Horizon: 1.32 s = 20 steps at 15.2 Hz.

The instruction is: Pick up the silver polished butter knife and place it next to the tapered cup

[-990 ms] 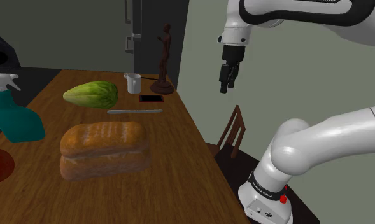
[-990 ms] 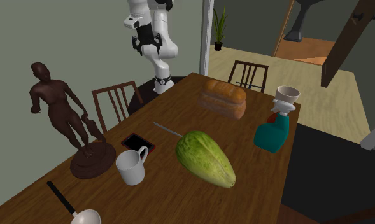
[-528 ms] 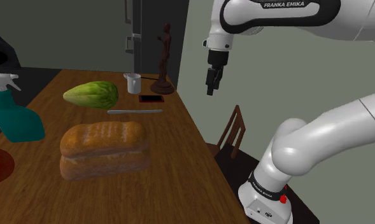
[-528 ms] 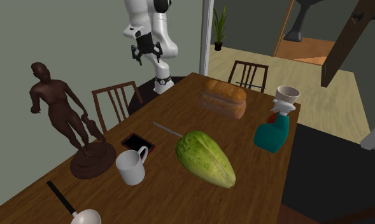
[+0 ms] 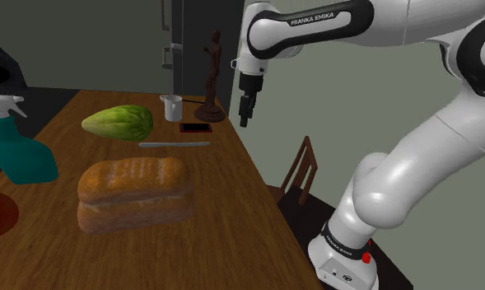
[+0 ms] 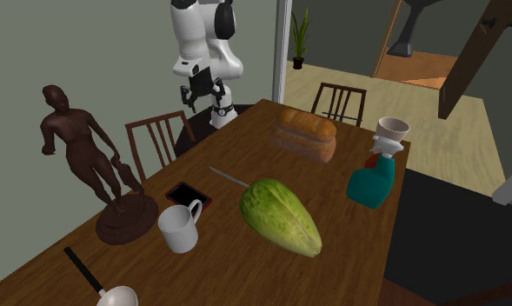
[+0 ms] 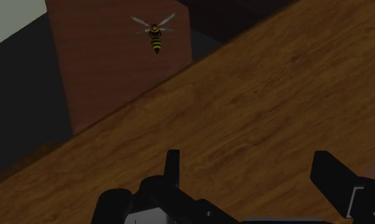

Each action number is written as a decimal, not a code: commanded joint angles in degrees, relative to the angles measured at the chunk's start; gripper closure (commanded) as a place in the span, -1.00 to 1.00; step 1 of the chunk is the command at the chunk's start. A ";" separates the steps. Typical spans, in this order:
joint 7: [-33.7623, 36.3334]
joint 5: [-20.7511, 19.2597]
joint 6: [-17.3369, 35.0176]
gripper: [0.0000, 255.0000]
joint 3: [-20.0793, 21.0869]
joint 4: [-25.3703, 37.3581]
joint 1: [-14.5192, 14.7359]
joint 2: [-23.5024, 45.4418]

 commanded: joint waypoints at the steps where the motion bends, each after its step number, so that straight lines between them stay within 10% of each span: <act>1: -2.61 0.23 2.65 -1.00 -0.19 2.06 0.68 3.99; 20: -20.64 2.75 14.26 -1.00 4.56 32.37 5.64 39.63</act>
